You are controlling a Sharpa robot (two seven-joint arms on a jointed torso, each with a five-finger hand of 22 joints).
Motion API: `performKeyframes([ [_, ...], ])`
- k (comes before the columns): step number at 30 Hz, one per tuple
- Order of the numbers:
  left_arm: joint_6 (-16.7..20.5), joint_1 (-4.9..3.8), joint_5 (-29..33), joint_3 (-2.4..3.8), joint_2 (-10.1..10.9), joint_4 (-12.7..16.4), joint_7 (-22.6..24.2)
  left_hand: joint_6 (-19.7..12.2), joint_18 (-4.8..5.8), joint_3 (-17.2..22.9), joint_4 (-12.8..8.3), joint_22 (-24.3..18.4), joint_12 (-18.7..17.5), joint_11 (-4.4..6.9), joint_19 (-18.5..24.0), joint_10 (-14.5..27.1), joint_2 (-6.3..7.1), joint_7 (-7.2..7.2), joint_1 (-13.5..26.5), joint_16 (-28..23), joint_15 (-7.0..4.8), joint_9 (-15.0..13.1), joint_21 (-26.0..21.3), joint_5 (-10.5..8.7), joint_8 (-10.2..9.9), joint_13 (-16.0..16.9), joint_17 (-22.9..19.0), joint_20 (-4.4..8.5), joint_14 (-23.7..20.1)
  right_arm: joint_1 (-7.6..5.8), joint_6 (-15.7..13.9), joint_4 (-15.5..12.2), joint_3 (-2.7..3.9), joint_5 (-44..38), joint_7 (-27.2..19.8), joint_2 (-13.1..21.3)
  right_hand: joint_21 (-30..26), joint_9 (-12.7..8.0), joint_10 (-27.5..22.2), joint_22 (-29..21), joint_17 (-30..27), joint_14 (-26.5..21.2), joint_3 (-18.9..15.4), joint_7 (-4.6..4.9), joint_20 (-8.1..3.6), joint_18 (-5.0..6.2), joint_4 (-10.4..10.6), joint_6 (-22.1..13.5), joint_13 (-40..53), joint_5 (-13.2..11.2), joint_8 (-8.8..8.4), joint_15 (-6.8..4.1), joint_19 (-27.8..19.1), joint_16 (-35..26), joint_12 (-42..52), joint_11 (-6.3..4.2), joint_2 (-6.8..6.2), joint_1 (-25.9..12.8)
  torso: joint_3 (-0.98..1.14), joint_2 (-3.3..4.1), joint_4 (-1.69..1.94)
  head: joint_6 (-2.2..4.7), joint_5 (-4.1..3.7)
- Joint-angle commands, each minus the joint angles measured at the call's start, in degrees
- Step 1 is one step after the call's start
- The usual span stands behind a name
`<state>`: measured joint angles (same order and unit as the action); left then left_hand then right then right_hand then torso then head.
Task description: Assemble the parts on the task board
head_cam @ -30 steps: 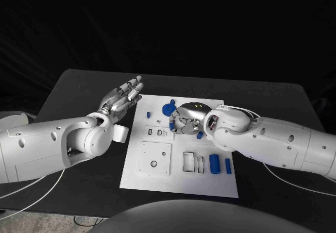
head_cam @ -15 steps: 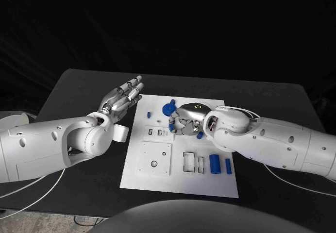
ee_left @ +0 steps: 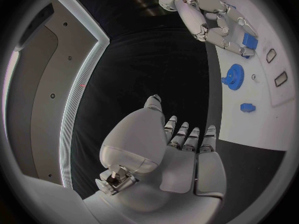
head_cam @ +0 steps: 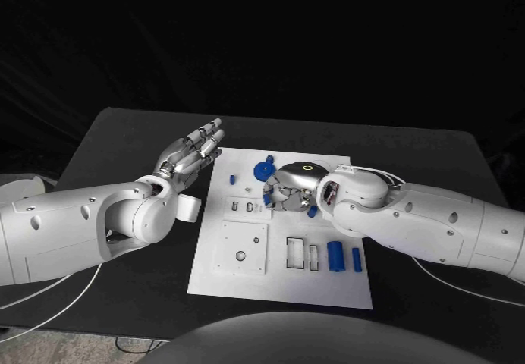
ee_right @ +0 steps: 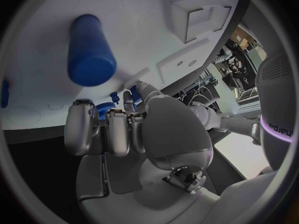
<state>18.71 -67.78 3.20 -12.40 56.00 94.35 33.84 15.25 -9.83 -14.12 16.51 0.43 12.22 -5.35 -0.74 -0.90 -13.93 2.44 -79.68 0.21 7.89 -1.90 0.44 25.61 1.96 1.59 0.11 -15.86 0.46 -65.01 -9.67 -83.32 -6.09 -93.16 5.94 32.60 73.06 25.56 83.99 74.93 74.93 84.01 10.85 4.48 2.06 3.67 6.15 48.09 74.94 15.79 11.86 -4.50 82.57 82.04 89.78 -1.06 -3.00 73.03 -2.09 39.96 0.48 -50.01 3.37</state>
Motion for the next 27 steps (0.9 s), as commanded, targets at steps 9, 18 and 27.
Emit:
performKeyframes([
  [9, -1.15, -0.02, 0.16, 0.03, -0.14, -0.06, 0.11, 0.02, -0.49, 0.27, 0.03, 0.07, 0.26, -0.48, -0.03, 0.07, -0.3, 0.48, -0.53, 0.2, 0.35, -0.06, 0.26, 0.22, 0.2, 0.08, 0.09, -0.33, -0.14, 0.09, 2.08, 0.04, -0.02, -1.6, 1.03, -0.17, -0.77, -0.72, 6.01, 4.94, 9.51, 4.05, -1.42, 0.24, 0.21, 0.66, -0.3, -2.43, 15.06, -4.67, -2.12, 0.49, -0.5, -0.56, 0.22, 0.59, -0.56, -0.81, 0.0, 0.02, 0.03, 0.01, -0.03],
  [18, -1.18, -0.02, 0.18, 0.03, -0.09, -0.05, 0.2, 0.03, -0.49, 0.25, 0.01, 0.08, 0.27, -0.47, -0.06, 0.07, -0.25, 0.54, -0.54, 0.2, 0.36, -0.07, 0.28, 0.22, 0.2, 0.08, 0.09, -0.34, -0.15, 0.09, -0.83, -0.39, -0.02, -1.69, 0.16, 0.3, -1.24, -2.78, 6.01, 5.01, 9.38, 4.05, -3.55, -0.02, 0.18, 0.71, 0.05, -8.44, 15.06, -10.21, -5.8, 0.4, -0.39, -0.75, 0.22, 0.45, -1.0, -1.55, 0.0, 0.05, 0.0, 0.01, 0.17],
  [27, -1.44, -0.04, 0.13, 0.04, 0.29, 0.57, 0.5, 0.33, -0.52, 0.11, -0.76, 0.4, 1.08, -1.17, -0.68, -0.14, 1.16, 1.03, -1.61, 0.42, 0.51, -0.11, 0.79, 0.68, 0.31, 0.18, 0.18, -0.85, 0.02, -1.85, -4.9, -4.1, 0.01, -0.67, -0.14, 2.46, -2.09, -4.05, 6.01, 4.77, 8.92, 3.89, -4.51, -0.16, 0.04, 0.85, 0.8, -11.09, 15.06, -11.56, -7.09, 0.28, -0.54, -1.48, 0.22, 0.3, -2.14, -1.01, 0.04, 0.05, 0.11, 0.01, 0.38],
])
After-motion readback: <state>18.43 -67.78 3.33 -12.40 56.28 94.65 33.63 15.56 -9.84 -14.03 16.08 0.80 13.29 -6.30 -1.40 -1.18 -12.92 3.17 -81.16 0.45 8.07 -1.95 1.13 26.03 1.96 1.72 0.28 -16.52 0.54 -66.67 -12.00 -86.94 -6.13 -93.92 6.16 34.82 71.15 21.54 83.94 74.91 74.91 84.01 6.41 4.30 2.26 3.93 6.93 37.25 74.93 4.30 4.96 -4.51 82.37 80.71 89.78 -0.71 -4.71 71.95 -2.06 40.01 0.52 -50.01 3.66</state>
